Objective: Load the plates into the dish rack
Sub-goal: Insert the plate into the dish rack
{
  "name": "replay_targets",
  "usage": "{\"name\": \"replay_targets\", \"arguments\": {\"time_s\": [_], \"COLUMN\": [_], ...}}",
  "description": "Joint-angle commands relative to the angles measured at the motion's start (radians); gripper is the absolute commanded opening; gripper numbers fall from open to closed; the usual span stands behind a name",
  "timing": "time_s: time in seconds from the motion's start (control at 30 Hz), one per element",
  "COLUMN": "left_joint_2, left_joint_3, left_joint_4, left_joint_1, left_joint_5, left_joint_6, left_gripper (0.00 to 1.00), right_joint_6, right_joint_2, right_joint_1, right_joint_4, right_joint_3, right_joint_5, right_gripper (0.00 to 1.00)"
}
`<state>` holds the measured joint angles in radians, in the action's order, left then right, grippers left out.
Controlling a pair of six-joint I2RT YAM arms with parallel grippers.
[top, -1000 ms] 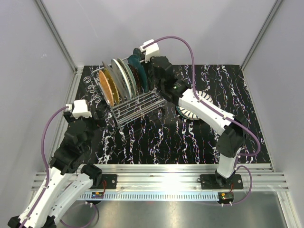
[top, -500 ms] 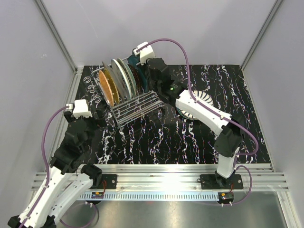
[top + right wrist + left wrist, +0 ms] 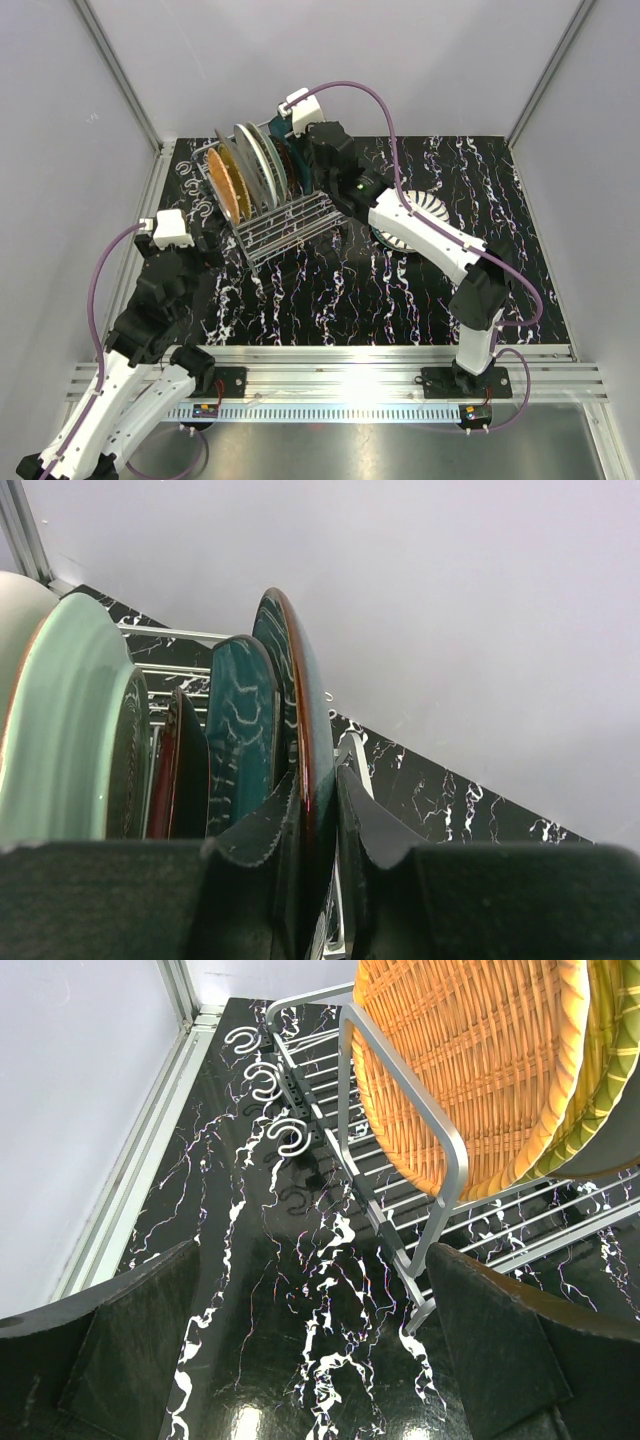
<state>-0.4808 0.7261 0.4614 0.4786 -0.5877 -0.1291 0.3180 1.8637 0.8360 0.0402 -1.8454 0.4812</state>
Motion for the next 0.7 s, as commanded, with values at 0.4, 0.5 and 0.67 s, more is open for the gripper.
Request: {"name": "replay_targets", "arguments": {"time_s": [0.4, 0.5, 0.67], "left_joint_2": [-0.008, -0.009, -0.010], "left_joint_3": [-0.004, -0.004, -0.004], "left_joint_4": [-0.047, -0.047, -0.047], "left_joint_1": [-0.001, 0.000, 0.000], "left_joint_5": [0.006, 0.006, 0.008], "left_joint_6": [0.003, 0.003, 0.003], "left_gripper": [0.99, 0.99, 0.99], "right_joint_6": [-0.079, -0.089, -0.111], "right_joint_2": [-0.077, -0.080, -0.075], "right_joint_1": [0.031, 0.031, 0.029], "right_joint_4": [-0.033, -0.031, -0.060], "right_joint_3": [0.164, 0.173, 0.170], "right_joint_5": [-0.049, -0.043, -0.039], "right_gripper": [0.01, 0.03, 0.11]}}
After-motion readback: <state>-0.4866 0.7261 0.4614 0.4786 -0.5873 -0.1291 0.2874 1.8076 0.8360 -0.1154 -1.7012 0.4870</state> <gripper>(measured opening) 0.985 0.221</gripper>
